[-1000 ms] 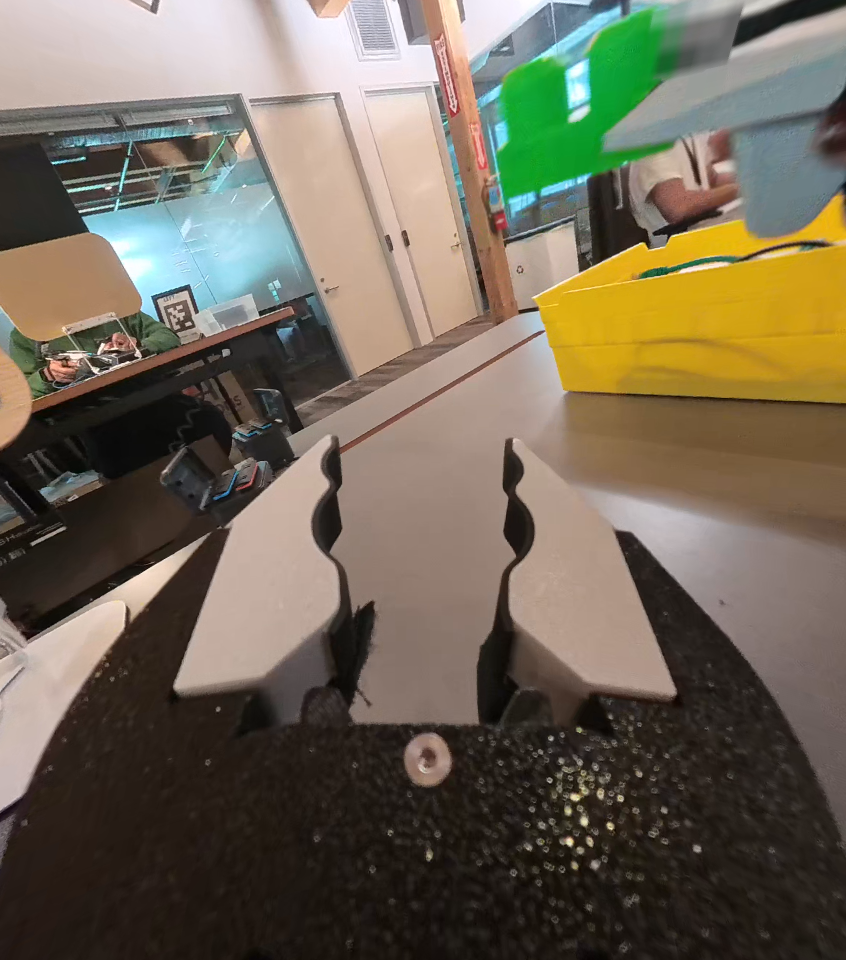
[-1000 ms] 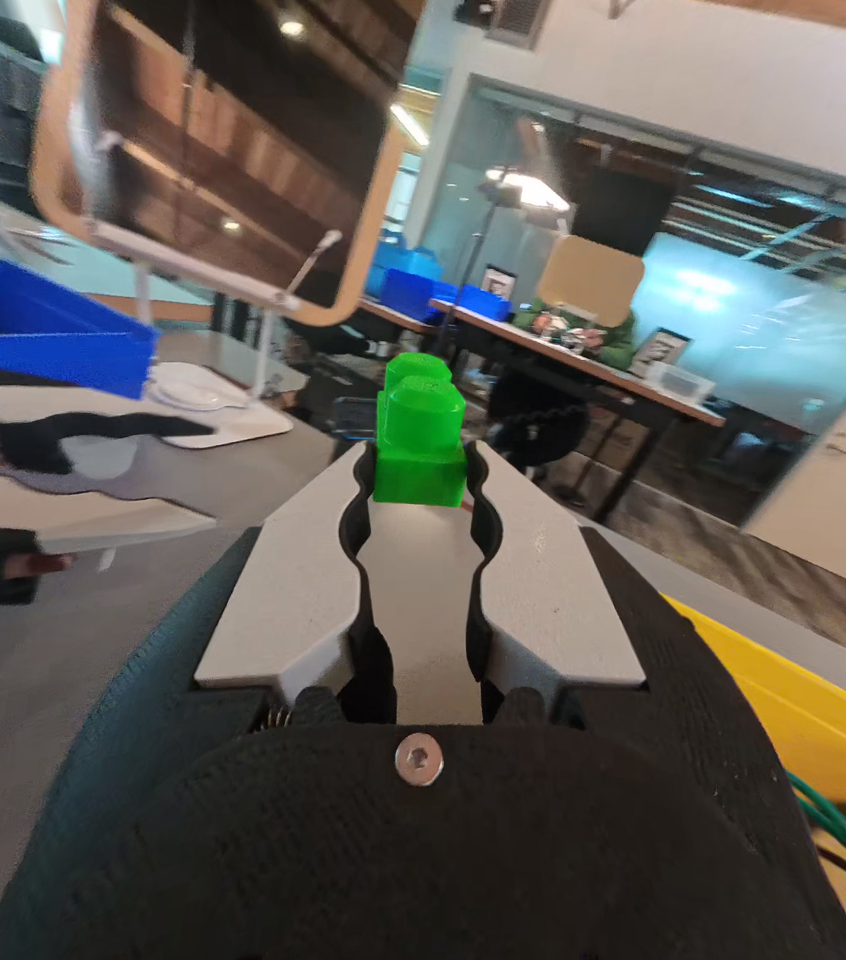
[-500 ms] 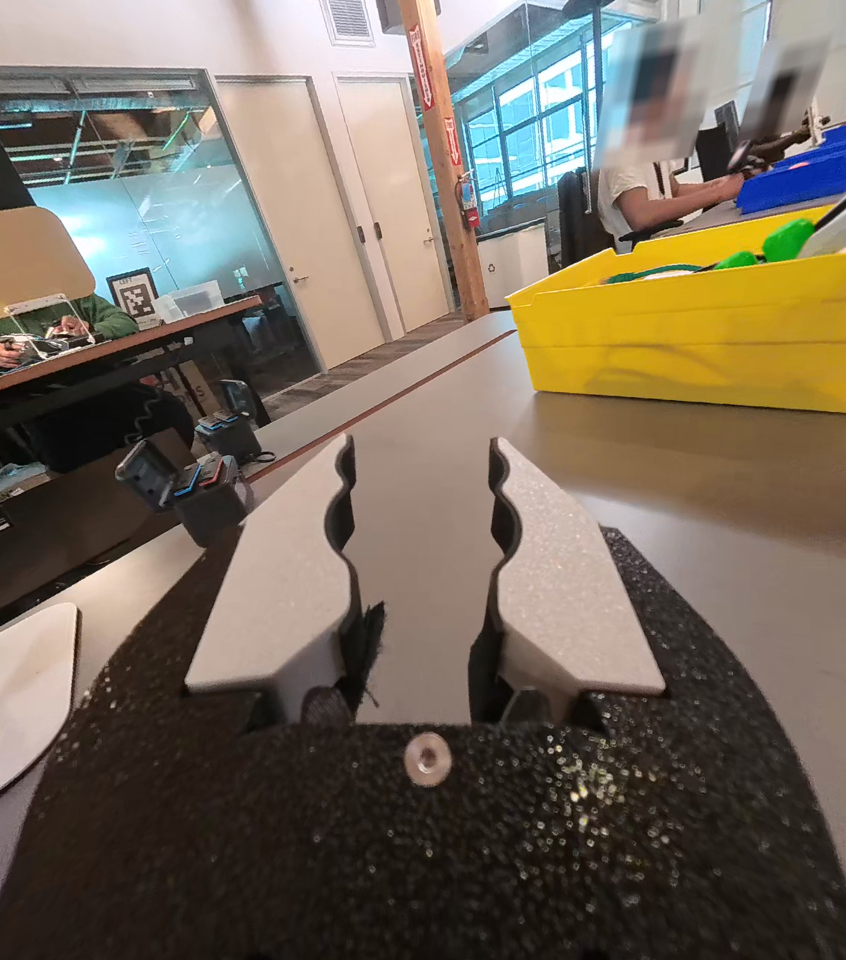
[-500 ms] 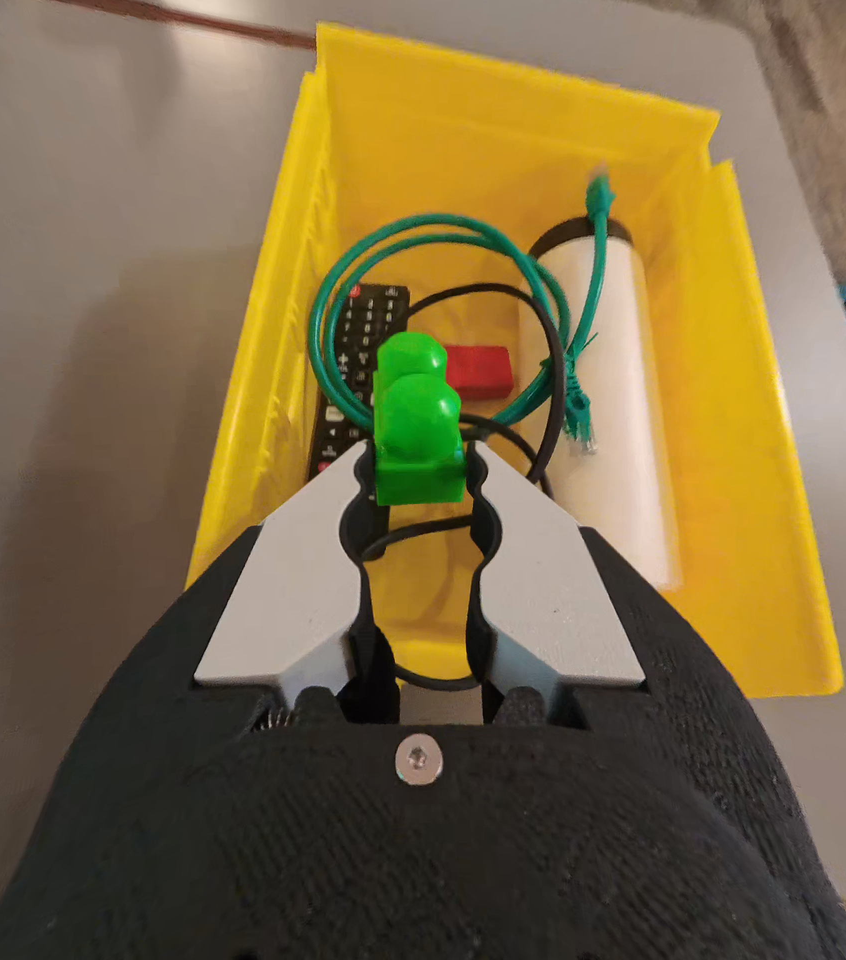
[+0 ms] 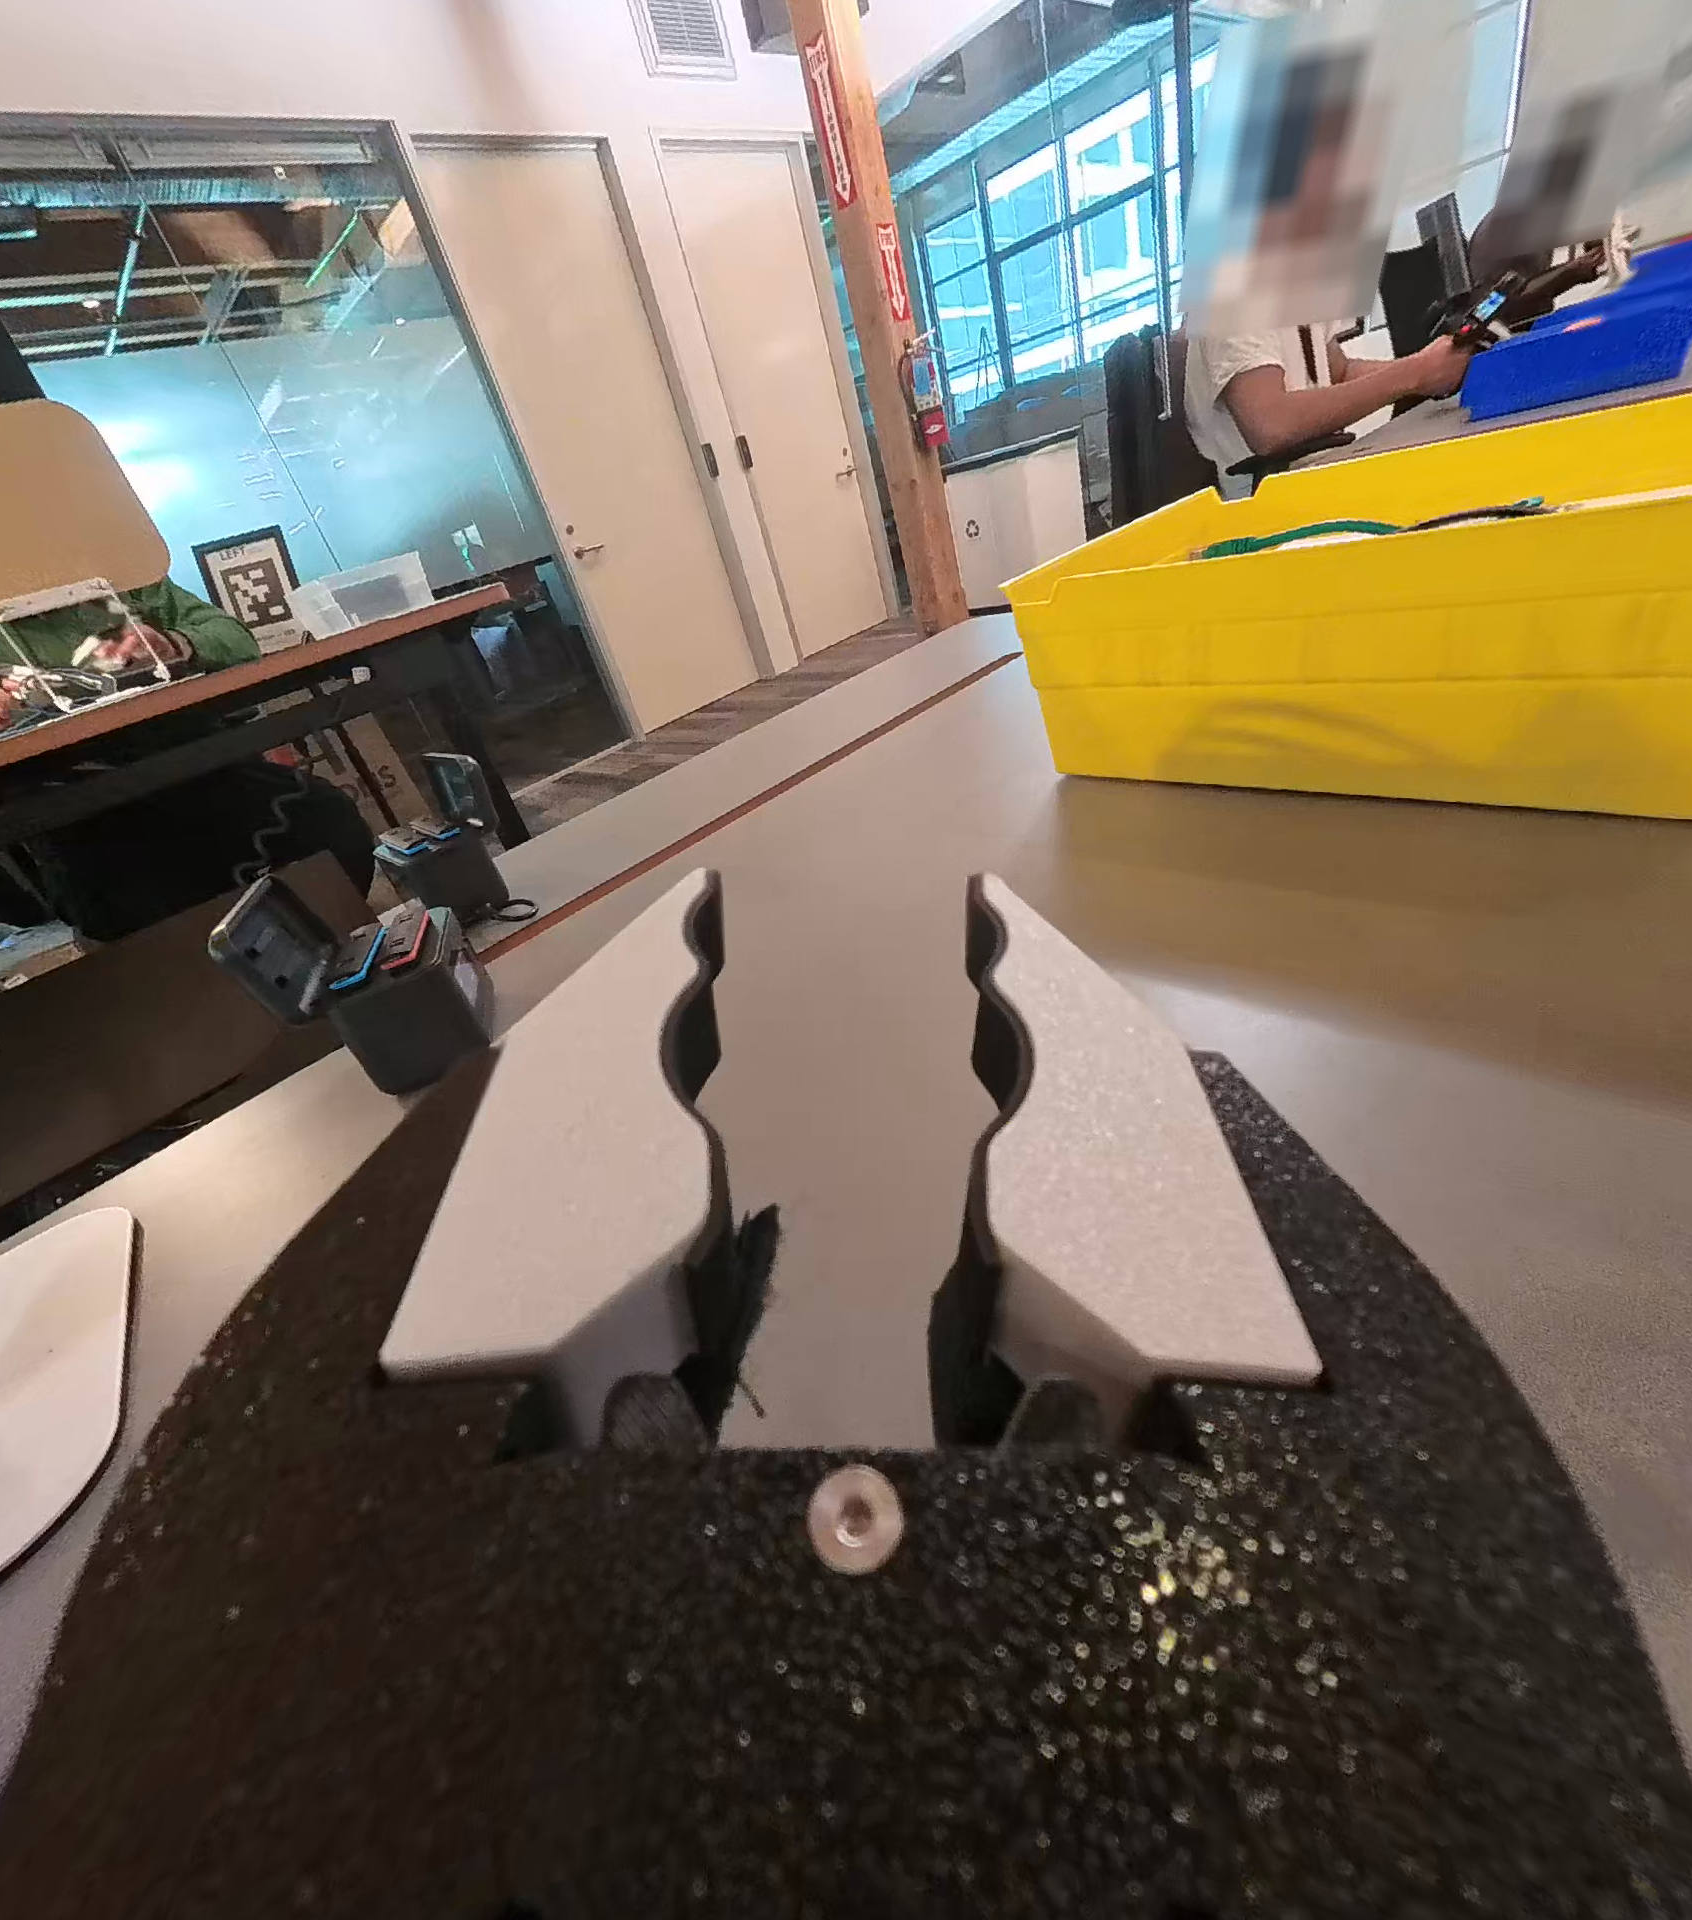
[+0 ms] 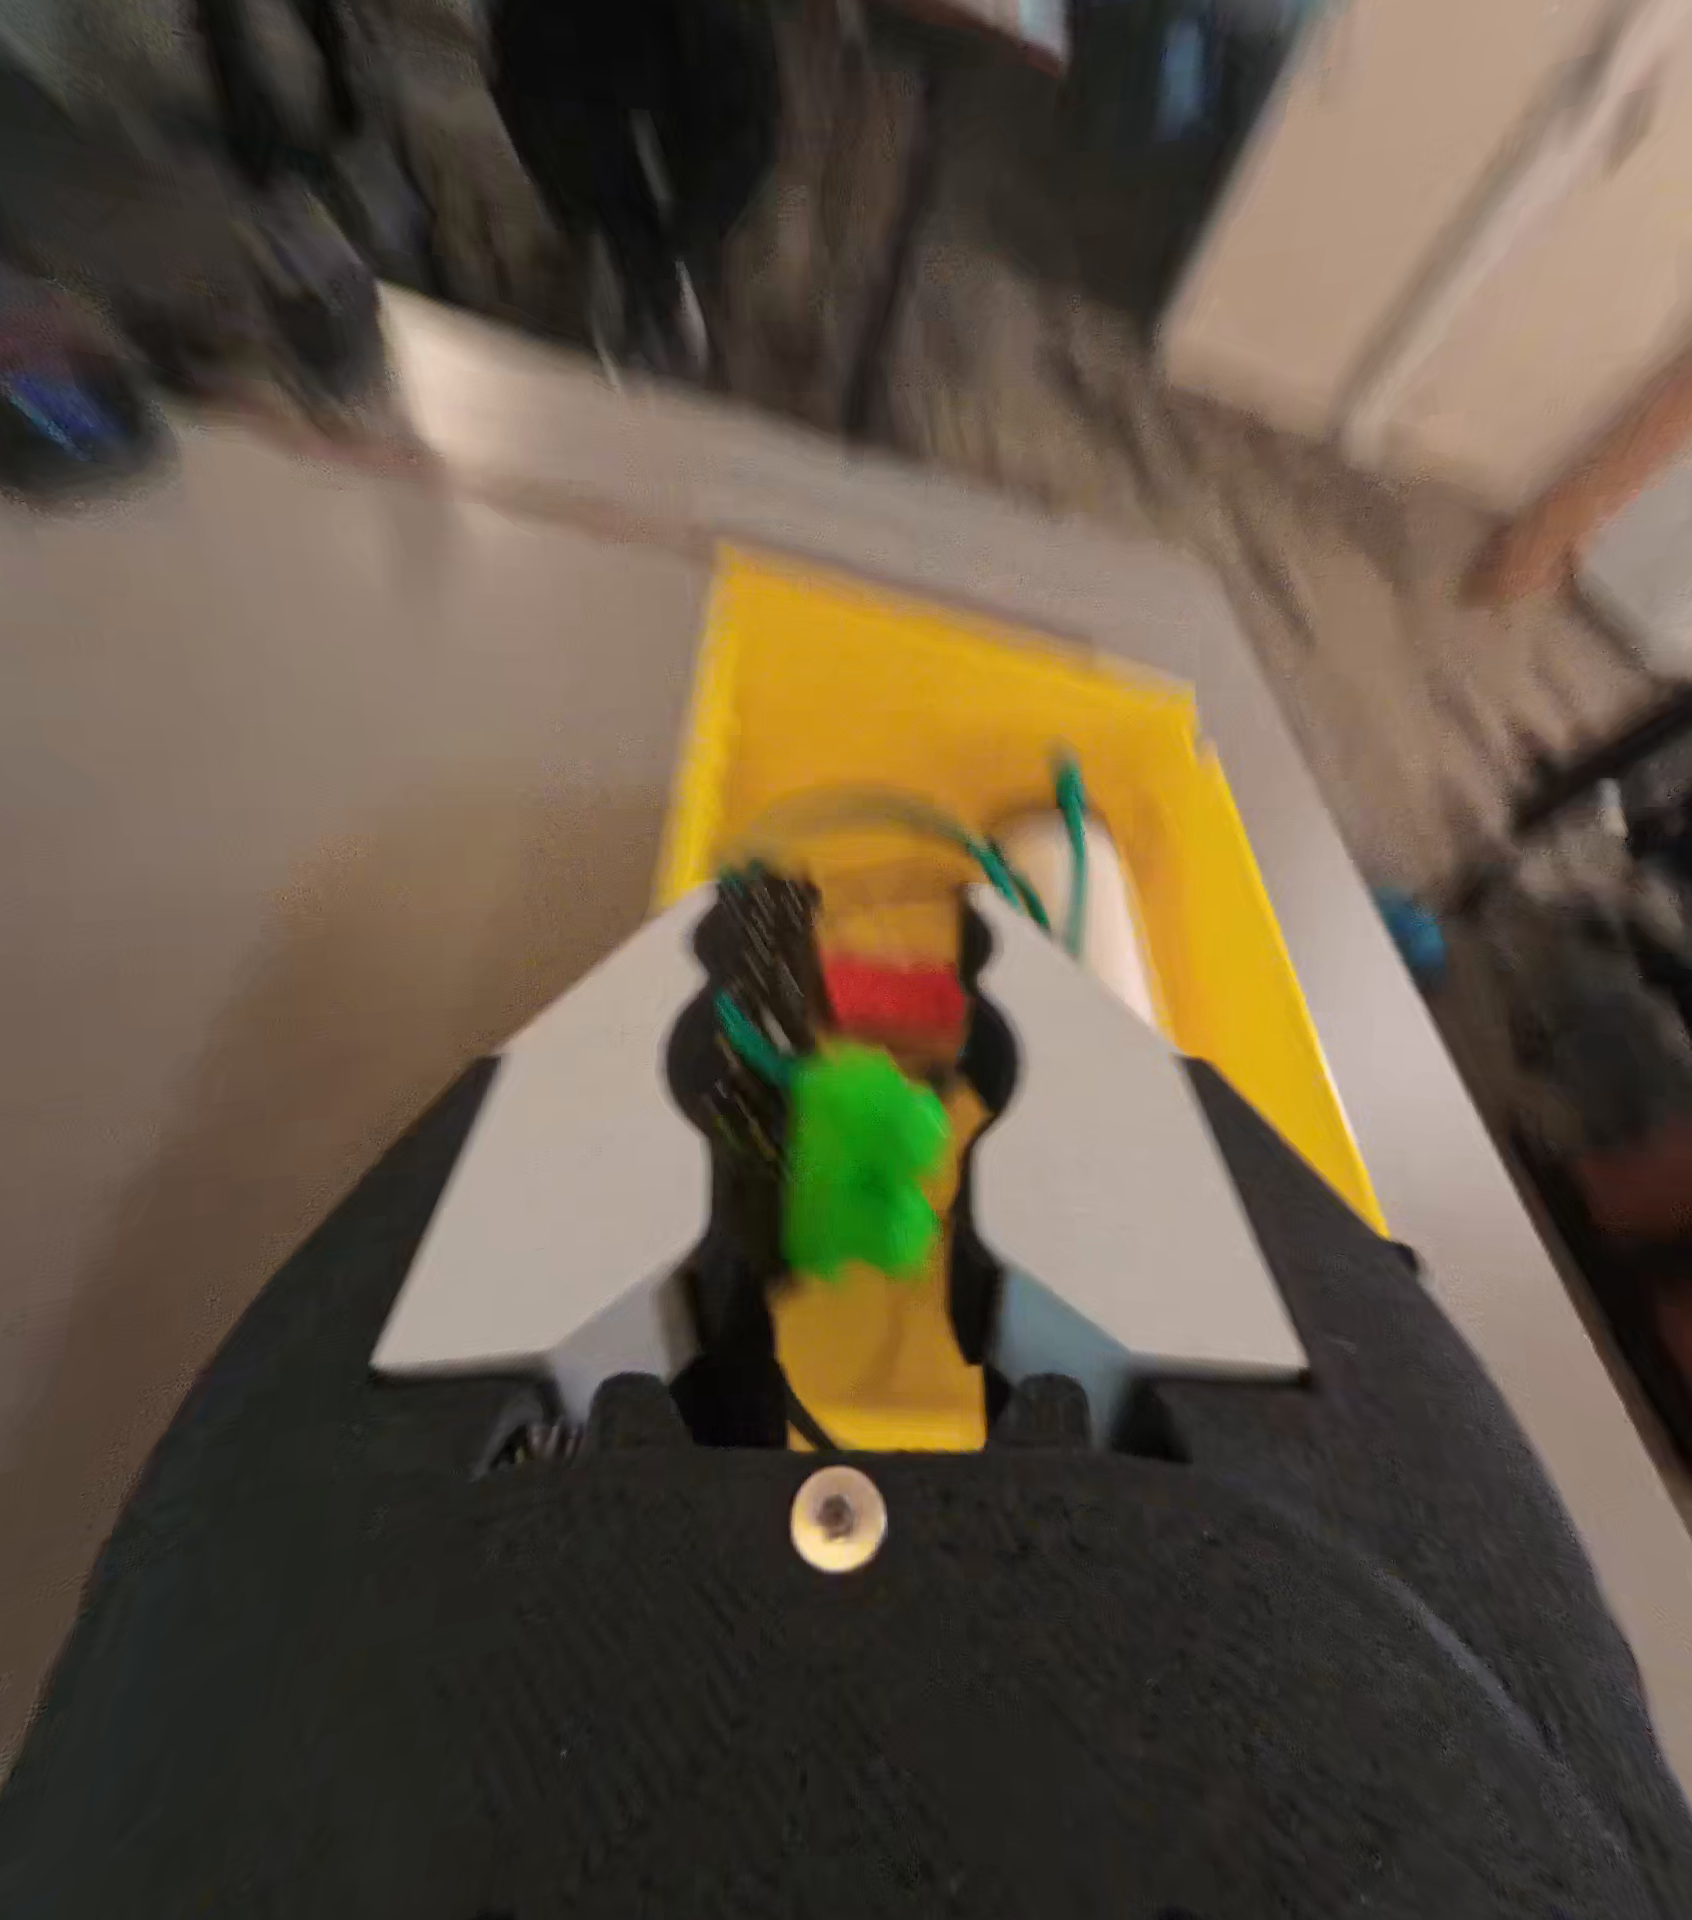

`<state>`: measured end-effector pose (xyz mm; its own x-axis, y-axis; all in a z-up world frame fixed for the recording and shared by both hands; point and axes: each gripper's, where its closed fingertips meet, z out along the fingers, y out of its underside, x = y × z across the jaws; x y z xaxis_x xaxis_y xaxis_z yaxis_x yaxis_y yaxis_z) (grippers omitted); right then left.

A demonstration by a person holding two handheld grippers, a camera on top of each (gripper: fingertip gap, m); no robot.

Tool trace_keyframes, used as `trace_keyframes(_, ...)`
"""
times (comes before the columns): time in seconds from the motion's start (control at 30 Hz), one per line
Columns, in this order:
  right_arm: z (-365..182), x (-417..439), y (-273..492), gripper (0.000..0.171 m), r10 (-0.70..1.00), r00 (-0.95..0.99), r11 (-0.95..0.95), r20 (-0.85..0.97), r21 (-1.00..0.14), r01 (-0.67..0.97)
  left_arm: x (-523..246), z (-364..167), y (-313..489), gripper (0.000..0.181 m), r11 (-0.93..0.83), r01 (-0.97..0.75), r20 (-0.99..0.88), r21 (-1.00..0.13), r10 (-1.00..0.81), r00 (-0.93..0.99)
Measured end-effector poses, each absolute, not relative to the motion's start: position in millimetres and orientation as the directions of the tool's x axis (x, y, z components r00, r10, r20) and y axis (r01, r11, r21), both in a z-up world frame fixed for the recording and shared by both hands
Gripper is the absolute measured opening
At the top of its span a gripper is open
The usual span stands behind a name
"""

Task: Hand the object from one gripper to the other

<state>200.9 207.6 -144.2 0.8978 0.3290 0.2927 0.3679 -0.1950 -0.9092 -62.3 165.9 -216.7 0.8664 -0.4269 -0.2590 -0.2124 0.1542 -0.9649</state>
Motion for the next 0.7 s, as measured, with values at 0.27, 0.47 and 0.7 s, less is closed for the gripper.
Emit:
trace_keyframes(0.27, -139.5, -16.2, 190.1, 0.0, 0.614, 0.714, 0.4, 0.336, -0.913, 0.085, -68.4, -212.8, 165.0, 0.029, 0.176, -0.208, -0.265, -0.962, -0.415, 0.871)
trace_keyframes(0.47, -198.8, -41.7, 221.0, 0.0, 0.497, 0.654, 0.535, 0.57, -0.795, 0.286, -82.7, -213.0, 169.8, 0.013, 0.142, -0.14, -0.187, -0.98, -0.414, 0.891)
trace_keyframes(0.7, -204.6, -36.5, 227.5, 0.0, 0.563, 0.658, 0.478, 0.5, -0.847, 0.234, -101.2, -145.5, 136.0, 0.0, 0.127, -0.032, -0.083, -0.991, -0.423, 0.902)
